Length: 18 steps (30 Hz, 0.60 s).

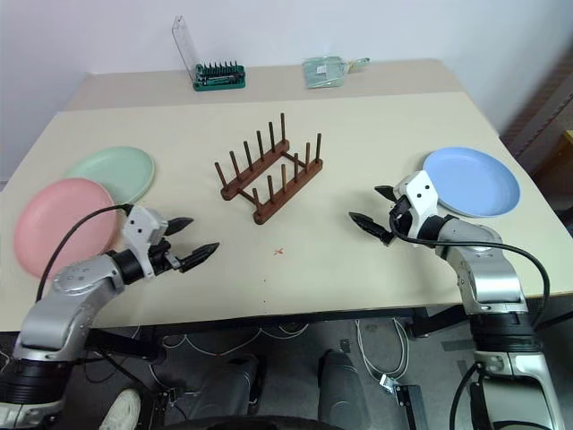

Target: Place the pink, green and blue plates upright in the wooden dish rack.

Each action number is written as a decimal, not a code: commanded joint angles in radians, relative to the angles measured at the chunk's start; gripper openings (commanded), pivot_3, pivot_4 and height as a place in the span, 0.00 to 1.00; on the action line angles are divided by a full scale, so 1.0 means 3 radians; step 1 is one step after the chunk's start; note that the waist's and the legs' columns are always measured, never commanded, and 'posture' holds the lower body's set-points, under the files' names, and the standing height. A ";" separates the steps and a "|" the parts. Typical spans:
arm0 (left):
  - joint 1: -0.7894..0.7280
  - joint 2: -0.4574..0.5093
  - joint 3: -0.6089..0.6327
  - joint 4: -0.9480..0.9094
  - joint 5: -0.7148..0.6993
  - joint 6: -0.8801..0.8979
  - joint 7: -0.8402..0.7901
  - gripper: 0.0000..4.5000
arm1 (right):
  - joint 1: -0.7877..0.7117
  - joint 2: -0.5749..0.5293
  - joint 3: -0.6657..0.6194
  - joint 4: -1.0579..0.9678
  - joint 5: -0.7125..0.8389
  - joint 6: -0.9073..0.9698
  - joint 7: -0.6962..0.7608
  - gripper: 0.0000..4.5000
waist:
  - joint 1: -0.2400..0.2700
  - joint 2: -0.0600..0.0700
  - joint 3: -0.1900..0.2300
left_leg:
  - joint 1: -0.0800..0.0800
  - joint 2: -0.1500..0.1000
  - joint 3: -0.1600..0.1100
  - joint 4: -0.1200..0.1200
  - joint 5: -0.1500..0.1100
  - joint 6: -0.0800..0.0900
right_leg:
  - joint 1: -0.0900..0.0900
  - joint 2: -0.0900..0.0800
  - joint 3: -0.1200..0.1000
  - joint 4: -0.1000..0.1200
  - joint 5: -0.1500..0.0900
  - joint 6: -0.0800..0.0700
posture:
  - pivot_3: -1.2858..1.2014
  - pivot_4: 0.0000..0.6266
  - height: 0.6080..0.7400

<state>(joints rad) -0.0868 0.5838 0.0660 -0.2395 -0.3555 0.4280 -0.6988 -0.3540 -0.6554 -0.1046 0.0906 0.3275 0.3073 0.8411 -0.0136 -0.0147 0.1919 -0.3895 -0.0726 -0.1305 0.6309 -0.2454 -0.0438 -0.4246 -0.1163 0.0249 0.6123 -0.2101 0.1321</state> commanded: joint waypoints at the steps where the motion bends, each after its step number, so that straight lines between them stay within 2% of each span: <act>1: -0.0084 -0.0065 -0.0094 -0.0125 0.0068 0.0002 0.0088 1.00 | -0.0127 -0.0073 -0.0095 0.0059 -0.0010 -0.0114 0.0039 0.98 | 0.0000 0.0000 0.0000 | 0.0000 0.0000 0.0000 0.0000 0.0000 0.0000 | 0.0000 0.0000 0.0000 0.0000 0.0000 0.0000 | 0.52 0.24 1.00; 11: -0.0106 -0.0361 -0.0404 -0.0150 0.0308 -0.0026 0.0342 1.00 | -0.0136 -0.0022 -0.0003 -0.0042 -0.0065 -0.0114 0.0047 0.98 | 0.0002 0.0000 0.0000 | 0.0000 0.0000 0.0000 0.0000 0.0000 0.0000 | 0.0000 0.0000 0.0000 0.0000 0.0000 0.0000 | 0.52 0.24 1.00; 18: -0.0349 -0.0683 -0.0618 0.0163 0.0574 -0.0057 0.0621 1.00 | 0.0015 -0.0011 -0.0058 -0.0277 -0.0023 -0.0014 -0.0012 0.98 | 0.0010 0.0000 0.0000 | -0.0001 -0.0003 0.0000 0.0004 0.0000 0.0000 | 0.0002 -0.0001 0.0000 0.0000 0.0000 0.0001 | 0.52 0.24 1.00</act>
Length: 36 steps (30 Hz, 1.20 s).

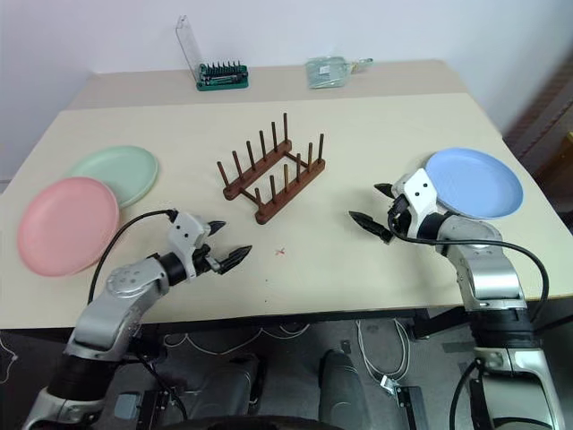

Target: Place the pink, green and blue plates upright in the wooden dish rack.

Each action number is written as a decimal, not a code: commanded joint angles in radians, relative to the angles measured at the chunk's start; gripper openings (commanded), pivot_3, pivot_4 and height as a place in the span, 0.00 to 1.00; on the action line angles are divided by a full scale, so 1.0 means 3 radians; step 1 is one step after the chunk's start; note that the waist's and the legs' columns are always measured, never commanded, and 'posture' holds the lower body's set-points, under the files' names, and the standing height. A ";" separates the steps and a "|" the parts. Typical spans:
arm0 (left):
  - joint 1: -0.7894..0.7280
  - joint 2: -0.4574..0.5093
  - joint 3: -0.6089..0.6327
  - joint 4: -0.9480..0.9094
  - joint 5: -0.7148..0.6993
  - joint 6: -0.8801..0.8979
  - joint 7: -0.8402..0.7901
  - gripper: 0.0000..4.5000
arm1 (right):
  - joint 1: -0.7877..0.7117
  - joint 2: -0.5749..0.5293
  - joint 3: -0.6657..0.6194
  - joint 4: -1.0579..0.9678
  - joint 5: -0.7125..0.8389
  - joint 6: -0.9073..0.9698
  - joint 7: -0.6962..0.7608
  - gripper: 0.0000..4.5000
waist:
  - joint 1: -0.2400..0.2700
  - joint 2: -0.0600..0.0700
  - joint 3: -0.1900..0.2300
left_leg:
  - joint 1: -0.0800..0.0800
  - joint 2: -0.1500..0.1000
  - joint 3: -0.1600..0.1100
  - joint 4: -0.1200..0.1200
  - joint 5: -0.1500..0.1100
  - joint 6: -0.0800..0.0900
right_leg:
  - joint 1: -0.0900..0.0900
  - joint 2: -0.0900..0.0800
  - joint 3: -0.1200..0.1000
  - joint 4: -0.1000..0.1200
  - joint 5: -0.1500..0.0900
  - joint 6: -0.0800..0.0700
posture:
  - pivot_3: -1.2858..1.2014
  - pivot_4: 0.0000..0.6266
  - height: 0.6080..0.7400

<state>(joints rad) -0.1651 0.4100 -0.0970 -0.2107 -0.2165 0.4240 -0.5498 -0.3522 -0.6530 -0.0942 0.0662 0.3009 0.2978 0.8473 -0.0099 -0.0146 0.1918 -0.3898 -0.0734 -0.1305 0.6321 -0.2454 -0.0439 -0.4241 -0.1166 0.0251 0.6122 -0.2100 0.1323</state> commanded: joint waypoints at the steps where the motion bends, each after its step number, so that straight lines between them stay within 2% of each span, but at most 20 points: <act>1: -0.0110 -0.0145 -0.0097 0.0104 0.0137 -0.0043 0.0152 1.00 | 0.0019 -0.0018 -0.0101 -0.0214 0.0069 0.0027 -0.0041 0.98 | -0.0003 0.0000 0.0000 | 0.0000 0.0000 0.0000 0.0000 0.0000 0.0000 | 0.0000 0.0000 0.0000 0.0000 0.0000 0.0000 | 0.52 0.24 1.00; 6: -0.0465 -0.0555 -0.0348 0.0704 0.0457 -0.0169 0.0465 1.00 | 0.0197 -0.0034 -0.0212 -0.0431 0.0109 0.0120 -0.0151 0.98 | 0.0017 0.0002 -0.0002 | 0.0001 -0.0001 -0.0001 0.0002 0.0000 0.0000 | 0.0002 0.0000 0.0000 0.0001 0.0000 0.0001 | 0.52 0.24 1.00; 12: -0.0785 -0.0740 -0.0395 0.1207 0.0507 -0.0417 0.0362 1.00 | 0.0341 -0.0037 -0.0276 -0.0603 0.0144 0.0195 -0.0236 0.98 | 0.0051 0.0003 -0.0004 | 0.0002 -0.0002 -0.0001 0.0003 0.0000 0.0000 | 0.0006 0.0000 -0.0001 0.0000 0.0000 0.0001 | 0.52 0.24 1.00; 15: -0.0756 -0.0732 -0.0393 0.1208 0.0510 -0.0492 0.0295 0.82 | 0.0378 -0.0028 -0.0287 -0.0653 0.0136 0.0208 -0.0291 1.00 | 0.0054 0.0004 -0.0005 | 0.0002 -0.0002 0.0001 0.0003 0.0000 0.0000 | 0.0006 0.0000 0.0000 0.0000 0.0000 0.0001 | 0.52 0.24 1.00; 20: -0.0684 -0.0688 -0.0403 0.1156 0.0513 -0.0518 0.0220 0.25 | 0.0403 -0.0006 -0.0283 -0.0662 0.0135 0.0189 -0.0339 1.00 | 0.0052 0.0005 -0.0005 | 0.0003 -0.0002 0.0001 0.0003 0.0000 0.0000 | 0.0006 0.0000 0.0000 0.0000 0.0000 0.0001 | 0.52 0.24 1.00; 21: -0.0679 -0.0676 -0.0399 0.1158 0.0514 -0.0525 0.0207 0.16 | 0.0412 0.0001 -0.0274 -0.0676 0.0134 0.0189 -0.0352 1.00 | 0.0051 0.0006 -0.0006 | 0.0003 -0.0002 0.0000 0.0003 0.0000 0.0000 | 0.0006 0.0000 0.0000 0.0000 0.0000 0.0001 | 0.52 0.24 1.00; 27: -0.0786 -0.0568 -0.0435 0.1268 0.0532 -0.0670 -0.0037 0.16 | 0.0499 -0.0036 -0.0262 -0.0729 0.0119 0.0224 -0.0368 1.00 | 0.0048 0.0007 -0.0007 | 0.0003 -0.0002 0.0001 0.0002 0.0000 0.0000 | 0.0006 0.0000 0.0000 0.0000 0.0000 0.0001 | 0.52 0.24 1.00; 32: -0.0896 -0.0405 -0.0554 0.1297 0.0361 -0.0988 -0.0787 0.16 | 0.0664 -0.0148 -0.0261 -0.0801 0.0126 0.0264 -0.0268 1.00 | 0.0051 0.0007 -0.0007 | 0.0003 -0.0002 0.0001 0.0001 0.0000 0.0000 | 0.0006 0.0000 0.0000 0.0000 0.0000 0.0002 | 0.52 0.24 1.00; 34: -0.1069 -0.0206 -0.0678 0.1453 0.0345 -0.1145 -0.1372 0.16 | 0.0756 -0.0173 -0.0264 -0.0845 0.0109 0.0257 -0.0263 1.00 | 0.0054 0.0007 -0.0007 | 0.0003 -0.0002 0.0001 0.0002 0.0000 0.0000 | 0.0005 0.0000 0.0000 0.0000 0.0000 0.0001 | 0.52 0.24 1.00; 36: -0.1241 -0.0054 -0.0736 0.1661 0.0364 -0.1281 -0.1740 0.16 | 0.0820 -0.0168 -0.0284 -0.0905 0.0106 0.0267 -0.0299 1.00 | 0.0057 0.0007 -0.0007 | 0.0002 -0.0001 0.0000 0.0002 0.0000 0.0000 | 0.0005 0.0002 -0.0002 0.0000 0.0000 0.0001 | 0.52 0.24 1.00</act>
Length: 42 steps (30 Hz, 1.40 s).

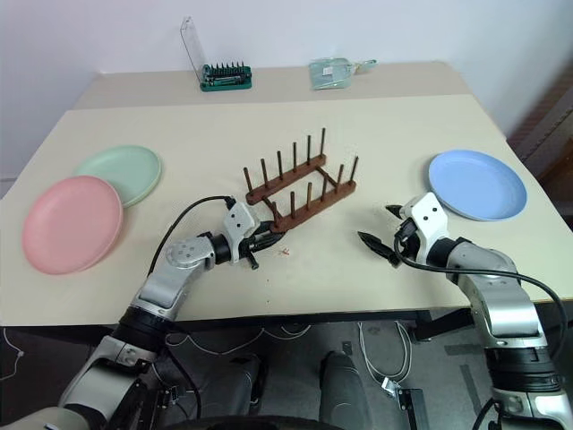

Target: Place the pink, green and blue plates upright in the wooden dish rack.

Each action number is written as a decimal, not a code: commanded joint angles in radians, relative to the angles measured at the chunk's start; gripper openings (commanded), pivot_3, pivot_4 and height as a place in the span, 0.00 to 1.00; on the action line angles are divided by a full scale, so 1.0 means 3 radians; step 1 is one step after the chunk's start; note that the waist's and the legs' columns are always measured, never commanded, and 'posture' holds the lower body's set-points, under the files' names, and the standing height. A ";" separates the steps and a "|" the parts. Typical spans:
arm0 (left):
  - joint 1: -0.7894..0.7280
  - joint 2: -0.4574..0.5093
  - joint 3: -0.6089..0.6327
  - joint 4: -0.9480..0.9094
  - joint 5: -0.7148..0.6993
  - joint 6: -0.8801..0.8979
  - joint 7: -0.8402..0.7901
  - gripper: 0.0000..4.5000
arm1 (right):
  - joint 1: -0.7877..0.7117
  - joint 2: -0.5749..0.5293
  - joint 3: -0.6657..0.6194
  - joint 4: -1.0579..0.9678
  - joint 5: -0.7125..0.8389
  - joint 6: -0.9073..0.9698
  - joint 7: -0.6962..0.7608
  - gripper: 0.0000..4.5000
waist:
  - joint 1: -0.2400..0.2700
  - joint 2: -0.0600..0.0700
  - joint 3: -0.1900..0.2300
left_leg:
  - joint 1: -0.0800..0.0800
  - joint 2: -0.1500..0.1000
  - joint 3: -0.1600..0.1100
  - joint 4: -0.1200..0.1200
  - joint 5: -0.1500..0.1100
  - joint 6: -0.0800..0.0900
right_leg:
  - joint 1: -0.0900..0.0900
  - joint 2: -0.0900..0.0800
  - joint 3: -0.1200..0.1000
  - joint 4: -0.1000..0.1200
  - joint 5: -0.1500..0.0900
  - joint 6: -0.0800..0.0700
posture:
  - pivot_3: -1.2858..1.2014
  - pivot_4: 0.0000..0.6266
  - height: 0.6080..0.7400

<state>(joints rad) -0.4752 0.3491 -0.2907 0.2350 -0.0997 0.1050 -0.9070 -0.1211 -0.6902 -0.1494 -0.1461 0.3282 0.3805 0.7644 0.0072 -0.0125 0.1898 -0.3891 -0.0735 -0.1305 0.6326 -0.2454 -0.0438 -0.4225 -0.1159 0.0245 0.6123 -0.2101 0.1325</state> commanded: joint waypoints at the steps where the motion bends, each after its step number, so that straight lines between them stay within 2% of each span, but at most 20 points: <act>1: -0.0252 0.0182 -0.0091 0.0249 -0.0021 -0.0263 -0.0621 0.16 | 0.0065 -0.0039 -0.0104 -0.0223 0.0014 0.0000 -0.0041 1.00 | -0.0001 0.0000 0.0000 | 0.0000 0.0000 0.0001 0.0000 0.0000 0.0000 | 0.0000 0.0000 0.0000 -0.0001 0.0000 0.0000 | 0.52 0.24 1.00; 7: -0.0393 0.0187 0.0019 0.0588 -0.0056 -0.0400 -0.0787 0.16 | 0.0183 -0.0035 -0.0154 -0.0328 0.0028 0.0026 -0.0097 1.00 | -0.0008 -0.0001 0.0001 | 0.0000 0.0000 0.0000 -0.0001 -0.0001 0.0002 | 0.0000 -0.0001 0.0000 -0.0001 0.0000 0.0001 | 0.52 0.24 1.00; 14: -0.0289 0.0281 0.0154 0.0582 -0.0003 -0.0308 -0.0576 0.94 | 0.0177 -0.0074 -0.0152 -0.0287 -0.0006 0.0016 -0.0075 1.00 | -0.0020 0.0000 0.0000 | 0.0000 0.0000 -0.0001 0.0000 -0.0001 0.0002 | 0.0000 -0.0001 0.0000 0.0000 0.0000 0.0001 | 0.52 0.24 1.00; 16: -0.0149 0.0384 0.0211 0.0391 -0.0036 -0.0143 -0.0554 0.94 | 0.0171 -0.0084 -0.0136 -0.0285 -0.0002 0.0027 -0.0051 1.00 | -0.0045 0.0000 0.0000 | 0.0001 0.0001 -0.0001 -0.0001 -0.0001 0.0002 | 0.0000 -0.0001 0.0001 0.0000 0.0000 0.0001 | 0.52 0.24 1.00; 18: 0.0046 0.0507 0.0286 0.0098 -0.0154 0.0093 -0.0596 0.95 | 0.0165 -0.0087 -0.0114 -0.0290 0.0008 0.0044 -0.0026 0.88 | -0.0079 0.0000 0.0000 | 0.0002 0.0001 -0.0002 -0.0002 -0.0001 0.0002 | 0.0000 -0.0001 0.0000 0.0001 0.0000 0.0001 | 0.52 0.24 1.00; 19: 0.0143 0.0563 0.0320 -0.0048 -0.0215 0.0218 -0.0615 0.88 | 0.0165 -0.0092 -0.0099 -0.0293 0.0017 0.0058 -0.0003 0.81 | -0.0093 0.0001 0.0000 | 0.0004 0.0003 -0.0001 -0.0003 -0.0001 0.0002 | 0.0000 0.0000 0.0001 0.0002 0.0000 0.0001 | 0.52 0.24 1.00; 21: 0.0278 0.0625 0.0363 -0.0269 -0.0293 0.0387 -0.0605 0.75 | 0.0170 -0.0107 -0.0064 -0.0286 0.0005 0.0077 0.0033 0.59 | -0.0092 0.0004 -0.0002 | 0.0007 0.0005 -0.0001 -0.0006 -0.0001 0.0002 | -0.0001 0.0003 0.0001 0.0004 0.0000 0.0001 | 0.52 0.24 1.00; 25: 0.0593 0.0680 0.0295 -0.0875 -0.0507 0.0702 -0.0671 0.33 | 0.0183 -0.0155 0.0057 -0.0222 -0.0118 0.0014 0.0091 0.15 | -0.0075 0.0005 -0.0003 | 0.0007 0.0005 -0.0001 -0.0005 -0.0001 0.0002 | 0.0001 0.0001 0.0002 0.0003 -0.0001 0.0001 | 0.52 0.24 1.00; 26: 0.0622 0.0657 0.0257 -0.0968 -0.0526 0.0768 -0.0654 0.20 | 0.0179 -0.0158 0.0070 -0.0213 -0.0124 0.0009 0.0104 0.02 | -0.0067 0.0005 -0.0003 | 0.0006 0.0004 -0.0001 -0.0004 -0.0001 0.0002 | 0.0002 0.0000 0.0002 0.0003 -0.0001 0.0000 | 0.52 0.24 1.00; 27: 0.0633 0.0614 0.0170 -0.1060 -0.0499 0.0856 -0.0608 0.11 | 0.0164 -0.0161 0.0092 -0.0195 -0.0146 0.0009 0.0107 0.00 | -0.0052 0.0005 -0.0003 | 0.0006 0.0004 -0.0001 -0.0004 -0.0001 0.0002 | 0.0002 -0.0001 0.0002 0.0003 -0.0001 0.0001 | 0.52 0.24 1.00; 32: 0.0576 0.0422 -0.0029 -0.1139 -0.0415 0.1042 -0.0448 0.11 | 0.0088 -0.0137 0.0217 -0.0127 -0.0259 0.0028 0.0081 0.00 | -0.0051 0.0005 -0.0003 | 0.0004 0.0001 -0.0002 0.0000 -0.0001 0.0002 | 0.0007 -0.0002 0.0001 -0.0001 -0.0002 0.0001 | 0.52 0.24 1.00; 42: 0.0169 0.0063 0.0032 -0.0204 0.0244 0.0475 0.0593 0.11 | -0.0480 0.0111 0.0636 0.0456 -0.0843 -0.0235 -0.0325 0.00 | -0.0067 0.0005 -0.0006 | 0.0011 0.0001 0.0000 0.0000 0.0000 0.0001 | 0.0009 -0.0001 0.0001 0.0002 0.0000 0.0001 | 0.52 0.24 1.00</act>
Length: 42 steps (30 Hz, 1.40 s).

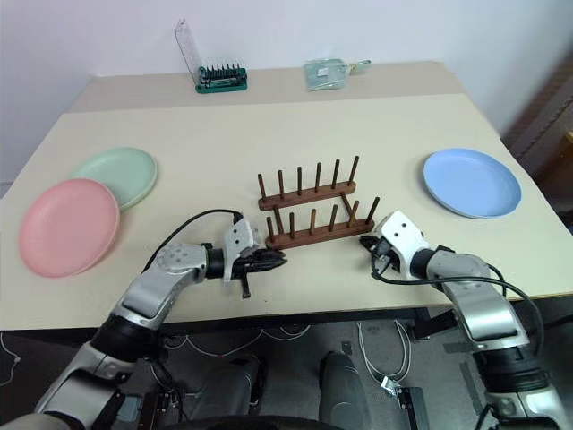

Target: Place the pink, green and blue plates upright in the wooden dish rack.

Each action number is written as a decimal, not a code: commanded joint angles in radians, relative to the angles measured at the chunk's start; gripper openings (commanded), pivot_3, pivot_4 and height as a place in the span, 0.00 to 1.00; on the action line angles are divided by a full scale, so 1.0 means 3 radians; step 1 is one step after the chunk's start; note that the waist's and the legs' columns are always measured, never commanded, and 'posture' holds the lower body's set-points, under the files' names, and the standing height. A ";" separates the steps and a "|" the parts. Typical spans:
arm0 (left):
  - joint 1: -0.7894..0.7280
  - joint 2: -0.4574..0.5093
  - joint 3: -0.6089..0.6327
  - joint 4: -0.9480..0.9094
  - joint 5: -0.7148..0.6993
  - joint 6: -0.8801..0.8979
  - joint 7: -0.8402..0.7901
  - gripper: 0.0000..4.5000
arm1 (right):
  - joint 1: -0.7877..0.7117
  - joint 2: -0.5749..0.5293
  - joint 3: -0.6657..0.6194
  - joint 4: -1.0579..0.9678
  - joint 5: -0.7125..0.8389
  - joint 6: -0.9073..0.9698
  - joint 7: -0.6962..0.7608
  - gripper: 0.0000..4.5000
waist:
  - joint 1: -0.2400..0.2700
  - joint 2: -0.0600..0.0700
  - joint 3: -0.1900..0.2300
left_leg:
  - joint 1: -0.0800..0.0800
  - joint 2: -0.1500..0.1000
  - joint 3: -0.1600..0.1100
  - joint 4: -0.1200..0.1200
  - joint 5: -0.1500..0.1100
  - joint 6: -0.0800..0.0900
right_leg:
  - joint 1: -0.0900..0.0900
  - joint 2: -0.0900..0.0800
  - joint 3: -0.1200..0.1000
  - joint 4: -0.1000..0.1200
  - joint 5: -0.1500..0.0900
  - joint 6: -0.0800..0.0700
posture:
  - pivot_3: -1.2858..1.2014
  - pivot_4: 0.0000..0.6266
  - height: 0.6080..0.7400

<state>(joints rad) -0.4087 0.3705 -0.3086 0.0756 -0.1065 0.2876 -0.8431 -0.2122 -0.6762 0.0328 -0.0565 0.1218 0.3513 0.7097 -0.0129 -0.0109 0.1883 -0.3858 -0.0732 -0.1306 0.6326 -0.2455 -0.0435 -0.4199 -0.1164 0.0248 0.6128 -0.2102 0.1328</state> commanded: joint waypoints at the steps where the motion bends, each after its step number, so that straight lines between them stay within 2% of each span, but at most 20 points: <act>1: -0.0083 -0.0035 0.0121 0.0411 0.0285 -0.0169 0.0467 0.11 | -0.0239 0.0095 0.0053 0.0227 -0.0185 -0.0183 -0.0161 0.00 | 0.0001 0.0000 -0.0001 | 0.0002 0.0000 0.0000 0.0000 0.0000 0.0000 | 0.0002 0.0000 0.0000 0.0000 0.0000 0.0000 | 0.52 0.24 1.00; 7: -0.0209 -0.0132 0.0239 0.0722 0.0321 -0.0337 0.0793 0.11 | -0.0538 0.0237 0.0122 0.0603 -0.0343 -0.0398 -0.0267 0.00 | -0.0003 0.0001 -0.0002 | 0.0010 0.0000 0.0000 -0.0001 0.0000 0.0000 | 0.0009 0.0000 0.0000 0.0000 0.0000 0.0000 | 0.52 0.24 1.00; 13: -0.0241 -0.0159 0.0262 0.0802 0.0306 -0.0396 0.0860 0.11 | -0.0610 0.0277 0.0119 0.0697 -0.0384 -0.0486 -0.0257 0.00 | -0.0011 0.0001 -0.0002 | 0.0040 0.0000 0.0000 -0.0009 -0.0001 0.0002 | 0.0037 0.0001 0.0000 -0.0003 -0.0003 0.0003 | 0.52 0.24 1.00; 17: -0.0112 -0.0131 0.0367 0.0524 0.0113 -0.0456 0.0734 0.11 | -0.0452 0.0132 0.0000 0.0491 -0.0340 -0.0456 -0.0173 0.00 | -0.0013 0.0001 -0.0002 | 0.0039 0.0000 0.0000 -0.0009 -0.0002 0.0002 | 0.0036 0.0000 0.0000 -0.0003 -0.0003 0.0004 | 0.52 0.24 1.00; 20: -0.0044 -0.0077 0.0627 0.0255 -0.0113 -0.0358 0.0707 0.11 | -0.0292 0.0023 -0.0141 0.0179 0.0017 -0.0151 0.0166 0.00 | -0.0007 0.0000 0.0001 | 0.0037 0.0000 -0.0001 -0.0009 -0.0002 0.0003 | 0.0034 0.0000 0.0000 -0.0003 -0.0003 0.0004 | 0.52 0.24 1.00; 21: -0.0015 -0.0035 0.0749 0.0143 -0.0245 -0.0262 0.0663 0.09 | -0.0236 0.0000 -0.0198 0.0018 0.0185 -0.0026 0.0280 0.12 | -0.0008 -0.0001 0.0002 | 0.0034 0.0000 -0.0003 -0.0009 -0.0002 0.0003 | 0.0033 0.0000 0.0000 -0.0003 -0.0003 0.0004 | 0.52 0.24 1.00; 22: 0.0020 0.0012 0.0889 0.0026 -0.0401 -0.0187 0.0610 0.09 | -0.0188 -0.0018 -0.0237 -0.0130 0.0312 0.0063 0.0367 0.18 | -0.0014 0.0000 0.0003 | 0.0034 0.0000 -0.0003 -0.0008 -0.0002 0.0003 | 0.0033 0.0000 0.0000 -0.0003 -0.0003 0.0004 | 0.52 0.24 1.00; 23: 0.0050 0.0045 0.0980 -0.0059 -0.0508 -0.0136 0.0572 0.21 | -0.0153 -0.0029 -0.0260 -0.0235 0.0384 0.0123 0.0410 0.28 | -0.0017 -0.0001 0.0004 | 0.0033 0.0001 -0.0003 -0.0008 -0.0002 0.0003 | 0.0032 0.0001 0.0000 -0.0003 -0.0003 0.0004 | 0.52 0.24 1.00; 25: 0.0084 0.0185 0.1405 -0.0208 -0.0770 -0.0014 0.0646 0.37 | -0.0135 -0.0031 -0.0212 -0.0410 0.0369 0.0146 0.0403 0.51 | -0.0018 0.0000 0.0004 | 0.0034 0.0002 -0.0004 -0.0009 -0.0003 0.0003 | 0.0033 0.0001 0.0000 -0.0003 -0.0004 0.0004 | 0.52 0.24 1.00; 28: -0.0015 0.0441 0.2081 -0.0122 -0.0736 0.0093 0.1261 0.72 | -0.0189 0.0028 -0.0087 -0.0451 0.0303 0.0113 0.0381 0.86 | -0.0024 -0.0001 0.0004 | 0.0036 0.0003 -0.0004 -0.0011 -0.0003 0.0003 | 0.0032 0.0001 -0.0001 -0.0003 -0.0005 0.0005 | 0.52 0.24 1.00; 30: -0.0125 0.0545 0.2525 0.0016 -0.0681 -0.0019 0.1763 0.96 | -0.0240 0.0071 0.0003 -0.0370 0.0262 0.0065 0.0393 0.86 | -0.0022 -0.0005 0.0007 | 0.0036 0.0003 -0.0005 -0.0011 -0.0003 0.0003 | 0.0032 0.0002 -0.0001 -0.0003 -0.0006 0.0006 | 0.52 0.24 1.00; 31: -0.0165 0.0585 0.2718 0.0074 -0.0675 -0.0003 0.1998 0.99 | -0.0257 0.0088 0.0042 -0.0340 0.0245 0.0047 0.0395 0.86 | -0.0018 -0.0008 0.0008 | 0.0036 0.0003 -0.0005 -0.0011 -0.0003 0.0003 | 0.0032 0.0002 -0.0001 -0.0003 -0.0006 0.0006 | 0.52 0.24 1.00; 34: -0.0157 0.0705 0.3253 0.0266 -0.0660 0.0249 0.2654 0.99 | -0.0358 0.0135 0.0143 -0.0186 0.0184 -0.0057 0.0429 0.86 | -0.0006 -0.0010 0.0009 | 0.0035 0.0000 -0.0005 -0.0010 -0.0003 0.0003 | 0.0032 -0.0002 -0.0001 -0.0004 -0.0006 0.0007 | 0.52 0.24 1.00; 36: -0.0029 0.0737 0.3737 0.0417 -0.0841 0.0511 0.2959 0.99 | -0.0475 0.0176 0.0213 -0.0031 0.0160 -0.0133 0.0471 0.86 | -0.0015 -0.0010 0.0009 | 0.0035 -0.0002 -0.0005 -0.0010 -0.0003 0.0002 | 0.0033 -0.0003 -0.0001 -0.0005 -0.0005 0.0008 | 0.52 0.24 1.00; 42: 0.0556 0.0504 0.4003 0.0050 -0.1256 0.0972 0.2869 0.99 | -0.0658 0.0258 0.0314 0.0234 0.0110 -0.0312 0.0581 0.86 | 0.0027 -0.0027 0.0010 | 0.0034 -0.0001 -0.0010 -0.0009 -0.0003 0.0001 | 0.0035 -0.0002 -0.0005 -0.0004 -0.0006 0.0007 | 0.52 0.24 1.00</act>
<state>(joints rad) -0.2344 0.5166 0.8684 0.1615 -0.4363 0.5603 0.0225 -0.3862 -0.6025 0.1292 0.0205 0.1575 0.2855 0.8742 -0.0047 -0.0189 0.1913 -0.3760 -0.0733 -0.1342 0.6305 -0.2465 -0.0433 -0.4093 -0.1169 0.0231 0.6114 -0.2119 0.1347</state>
